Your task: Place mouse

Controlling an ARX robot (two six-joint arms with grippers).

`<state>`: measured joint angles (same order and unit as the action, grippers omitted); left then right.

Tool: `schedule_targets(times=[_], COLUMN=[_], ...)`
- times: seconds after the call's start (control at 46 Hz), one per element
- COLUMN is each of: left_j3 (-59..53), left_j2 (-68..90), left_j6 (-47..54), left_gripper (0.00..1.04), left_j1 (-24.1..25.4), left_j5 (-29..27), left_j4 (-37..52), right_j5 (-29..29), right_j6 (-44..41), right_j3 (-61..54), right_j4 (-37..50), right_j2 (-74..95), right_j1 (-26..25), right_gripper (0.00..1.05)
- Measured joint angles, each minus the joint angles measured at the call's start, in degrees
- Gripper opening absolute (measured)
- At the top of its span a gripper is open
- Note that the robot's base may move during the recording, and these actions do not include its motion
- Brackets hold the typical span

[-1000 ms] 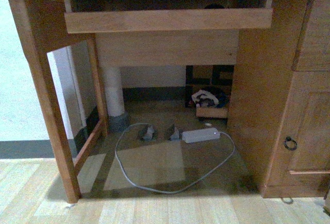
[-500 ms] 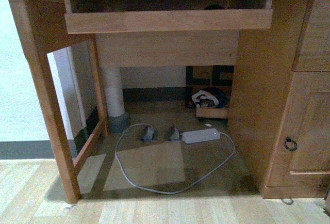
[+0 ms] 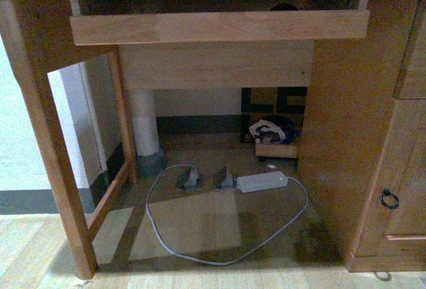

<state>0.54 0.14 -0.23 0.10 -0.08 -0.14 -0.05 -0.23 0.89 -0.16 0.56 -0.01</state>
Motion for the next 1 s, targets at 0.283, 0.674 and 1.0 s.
schedule_targets(times=[0.283,0.674,1.0], left_j3=[0.00,0.00,0.00], left_j2=[0.00,0.07,0.02], left_j6=[0.00,0.02,-0.04], left_gripper=[0.98,0.98,0.98], left_j1=[0.00,-0.02,-0.04], left_j5=[0.02,0.07,-0.04], left_j4=[0.02,0.04,-0.02], right_j5=[0.04,0.00,0.02], right_j6=[0.00,-0.02,-0.02], right_j3=[0.00,0.00,0.00], right_j4=[0.00,0.17,-0.02], right_j2=[0.00,0.00,0.00], right_j1=[0.00,0.00,0.00], right_gripper=[0.98,0.98,0.98])
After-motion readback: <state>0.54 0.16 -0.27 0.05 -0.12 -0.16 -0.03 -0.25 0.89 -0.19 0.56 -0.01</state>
